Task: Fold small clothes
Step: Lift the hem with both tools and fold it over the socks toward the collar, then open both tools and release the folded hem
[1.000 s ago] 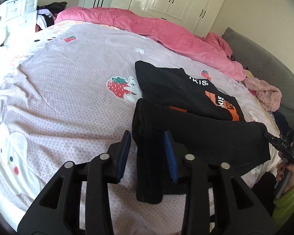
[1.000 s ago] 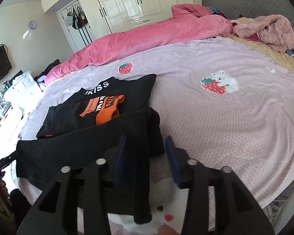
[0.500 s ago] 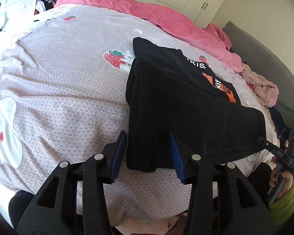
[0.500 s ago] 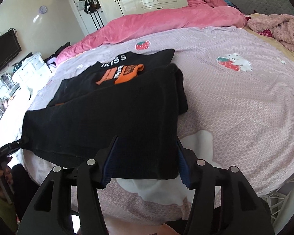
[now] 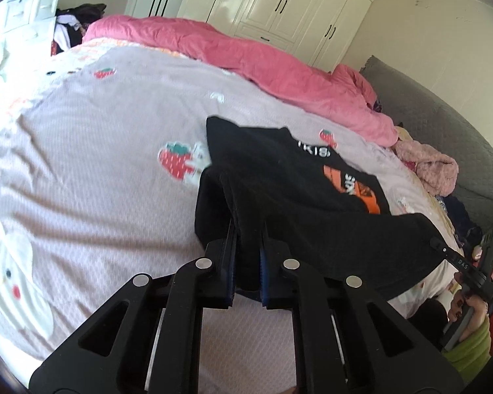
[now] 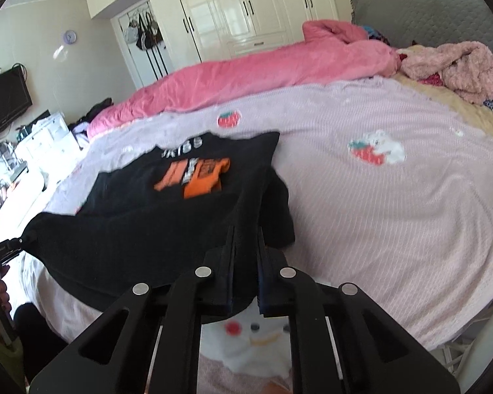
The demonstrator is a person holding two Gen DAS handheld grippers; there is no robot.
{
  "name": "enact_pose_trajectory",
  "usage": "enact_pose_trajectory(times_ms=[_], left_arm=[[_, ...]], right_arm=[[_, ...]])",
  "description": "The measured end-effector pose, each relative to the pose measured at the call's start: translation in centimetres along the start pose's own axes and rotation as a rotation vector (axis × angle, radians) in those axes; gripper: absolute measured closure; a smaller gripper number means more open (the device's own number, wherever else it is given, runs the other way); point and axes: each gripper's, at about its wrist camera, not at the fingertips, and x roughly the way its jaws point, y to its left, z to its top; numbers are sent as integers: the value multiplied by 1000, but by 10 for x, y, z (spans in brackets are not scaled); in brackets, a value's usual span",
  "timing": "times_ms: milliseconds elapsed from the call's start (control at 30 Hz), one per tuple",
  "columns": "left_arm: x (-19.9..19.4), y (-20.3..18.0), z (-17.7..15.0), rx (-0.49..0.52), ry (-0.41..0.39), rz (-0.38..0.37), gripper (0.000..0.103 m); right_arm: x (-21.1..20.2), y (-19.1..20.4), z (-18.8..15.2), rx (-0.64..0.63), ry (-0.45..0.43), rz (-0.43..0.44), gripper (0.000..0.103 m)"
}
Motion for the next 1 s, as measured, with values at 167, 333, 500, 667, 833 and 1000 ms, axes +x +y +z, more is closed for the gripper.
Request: enact_pose_trajectory(times_ms=[167,333,500,667,833,1000], left_arm=[[4,0,32,-28,-59,-11,99],[13,2,57,-52,-98,-10,99],[27,8,77,-94,-115,-15,99],[47,12,98,-140,-124,-14,99],[79,15,104,-147,-113,38,99],[111,26,92,-136,-72,66,99]], right_arm=[[1,2,29,7,-70,-4,94],[11,2,53,35,-111,3,94],[25,-2,73,75,-128,0,94],[43,-4,98,105,-150,-15,94],[75,-6,108,133,-123,-42,94],[112,-16,96,143,-74,-82,94]])
